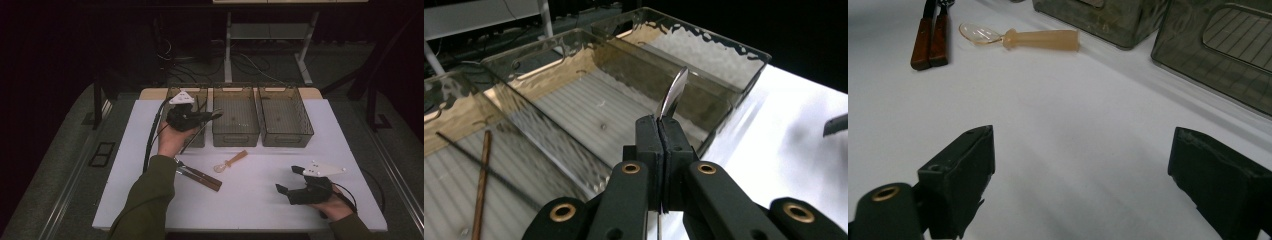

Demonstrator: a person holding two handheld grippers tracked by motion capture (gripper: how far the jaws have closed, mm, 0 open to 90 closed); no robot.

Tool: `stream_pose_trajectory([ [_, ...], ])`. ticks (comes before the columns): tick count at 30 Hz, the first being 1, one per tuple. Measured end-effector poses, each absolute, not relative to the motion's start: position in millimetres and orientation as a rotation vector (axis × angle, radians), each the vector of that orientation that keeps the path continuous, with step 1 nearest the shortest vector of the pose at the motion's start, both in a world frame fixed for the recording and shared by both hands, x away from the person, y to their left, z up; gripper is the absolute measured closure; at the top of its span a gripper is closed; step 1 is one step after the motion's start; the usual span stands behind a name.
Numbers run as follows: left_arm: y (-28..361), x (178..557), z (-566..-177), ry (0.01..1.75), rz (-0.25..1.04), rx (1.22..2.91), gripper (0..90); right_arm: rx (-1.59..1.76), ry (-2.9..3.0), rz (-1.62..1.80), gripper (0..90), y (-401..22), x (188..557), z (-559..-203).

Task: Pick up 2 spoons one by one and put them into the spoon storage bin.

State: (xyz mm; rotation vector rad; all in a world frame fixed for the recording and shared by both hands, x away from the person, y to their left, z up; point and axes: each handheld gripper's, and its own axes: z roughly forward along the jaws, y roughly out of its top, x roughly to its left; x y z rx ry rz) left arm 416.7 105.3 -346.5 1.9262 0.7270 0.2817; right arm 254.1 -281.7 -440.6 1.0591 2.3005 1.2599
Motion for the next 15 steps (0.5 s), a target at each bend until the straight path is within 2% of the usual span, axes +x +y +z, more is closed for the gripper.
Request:
stream_pose_trajectory([
  [15,75,443,-327,0.707,0.308,1.914,88.3,1.046,2.31,1.272,11.7,-279,253,-441],
])
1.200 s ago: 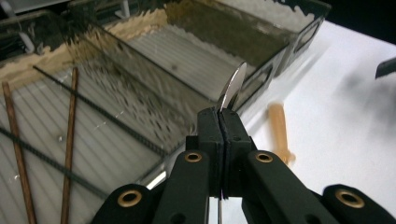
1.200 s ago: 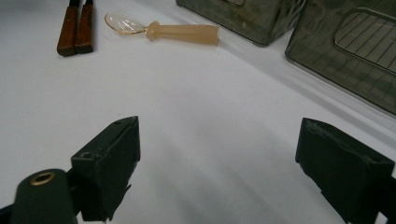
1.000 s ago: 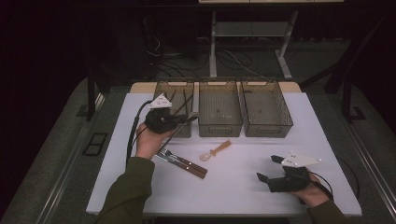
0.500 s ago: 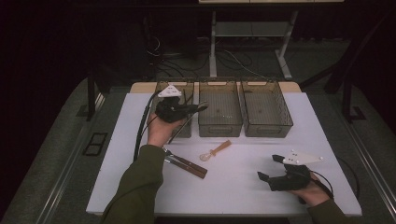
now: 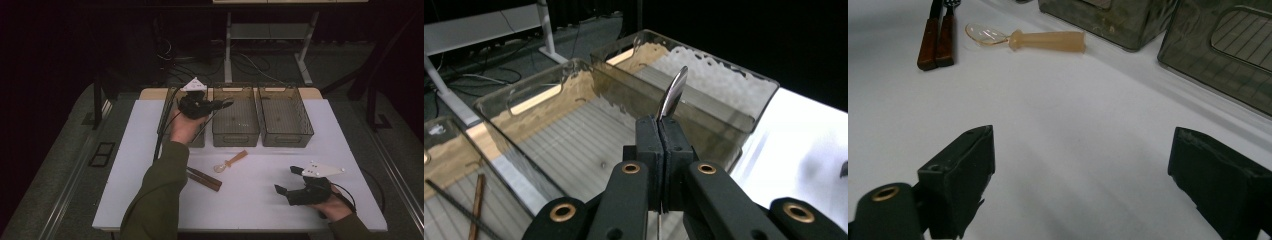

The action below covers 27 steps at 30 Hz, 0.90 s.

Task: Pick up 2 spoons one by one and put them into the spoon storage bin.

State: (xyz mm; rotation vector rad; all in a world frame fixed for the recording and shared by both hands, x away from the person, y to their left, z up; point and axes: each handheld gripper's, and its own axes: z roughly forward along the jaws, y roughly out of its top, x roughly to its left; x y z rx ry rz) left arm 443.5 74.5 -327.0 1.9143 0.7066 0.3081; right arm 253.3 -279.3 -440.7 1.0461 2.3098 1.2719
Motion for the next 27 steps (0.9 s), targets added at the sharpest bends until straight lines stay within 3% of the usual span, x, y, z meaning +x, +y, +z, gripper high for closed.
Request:
stream_pose_trajectory([
  [12,47,468,-317,0.701,0.287,1.882,88.3,1.034,2.304,1.282,11.7,-278,253,-439],
  [27,19,491,-339,0.738,0.296,1.845,88.2,1.026,2.298,1.288,11.7,-279,253,-438],
])
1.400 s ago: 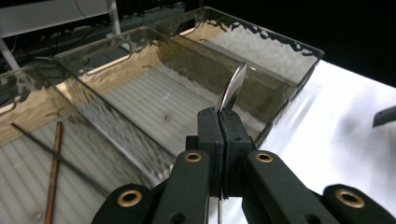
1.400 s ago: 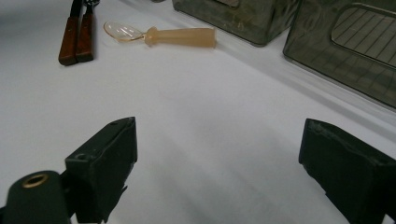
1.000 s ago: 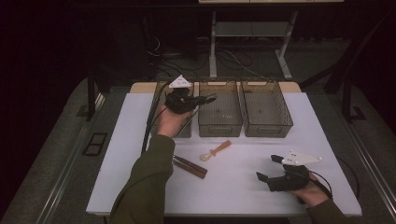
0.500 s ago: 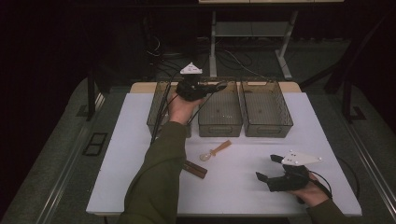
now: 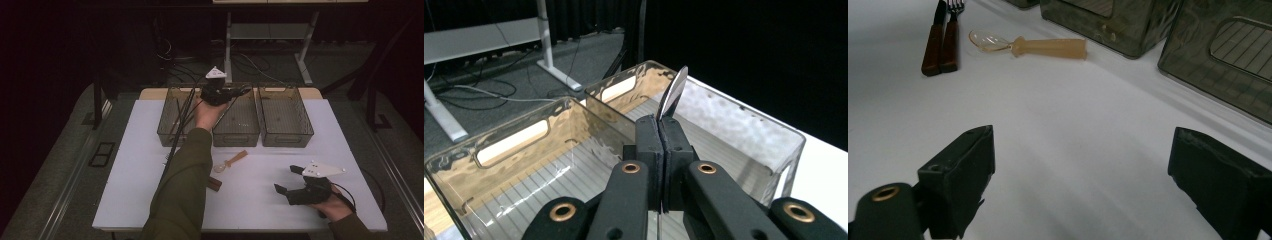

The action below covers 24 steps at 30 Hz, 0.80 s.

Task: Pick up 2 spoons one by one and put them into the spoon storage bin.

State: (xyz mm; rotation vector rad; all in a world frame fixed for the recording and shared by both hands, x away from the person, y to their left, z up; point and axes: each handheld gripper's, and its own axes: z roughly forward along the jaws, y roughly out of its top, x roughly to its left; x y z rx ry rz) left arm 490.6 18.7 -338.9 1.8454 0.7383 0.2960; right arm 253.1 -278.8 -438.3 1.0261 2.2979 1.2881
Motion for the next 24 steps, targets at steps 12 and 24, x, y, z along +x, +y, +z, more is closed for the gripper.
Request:
stream_pose_trajectory([
  [12,10,492,-372,0.825,0.305,1.924,88.2,1.01,2.309,1.285,11.7,-277,252,-438],
  [24,13,485,-375,0.835,0.327,2.011,64.2,1.01,2.309,1.282,11.7,-277,252,-438],
])
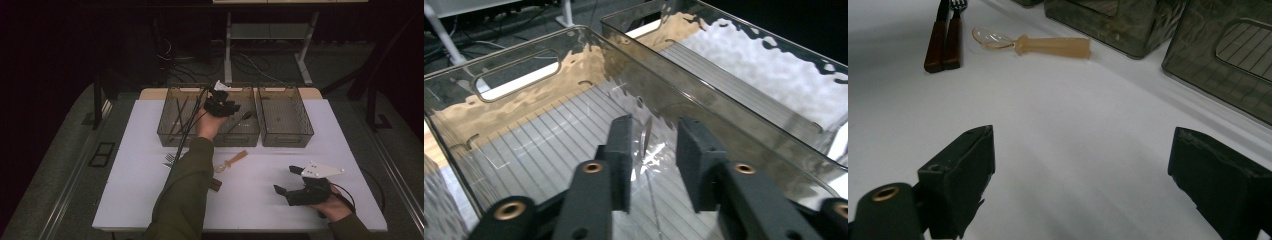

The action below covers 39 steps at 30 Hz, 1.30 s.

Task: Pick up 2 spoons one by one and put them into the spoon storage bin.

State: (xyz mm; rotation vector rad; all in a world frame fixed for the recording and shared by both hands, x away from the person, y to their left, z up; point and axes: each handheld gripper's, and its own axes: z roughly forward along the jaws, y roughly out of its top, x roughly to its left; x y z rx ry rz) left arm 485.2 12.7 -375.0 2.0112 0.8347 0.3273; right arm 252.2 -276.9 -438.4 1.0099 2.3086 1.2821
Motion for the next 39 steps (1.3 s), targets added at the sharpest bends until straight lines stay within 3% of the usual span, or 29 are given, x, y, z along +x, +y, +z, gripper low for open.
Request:
stream_pose_trajectory([
  [6,15,472,-367,0.807,0.276,2.004,49.6,0.999,2.314,1.275,11.7,-276,252,-439],
  [18,34,432,-364,0.776,0.252,2.038,37.6,1.001,2.321,1.261,11.7,-276,252,-440],
  [39,71,379,-394,0.774,0.203,2.079,40.8,1.01,2.318,1.242,11.7,-277,253,-441],
])
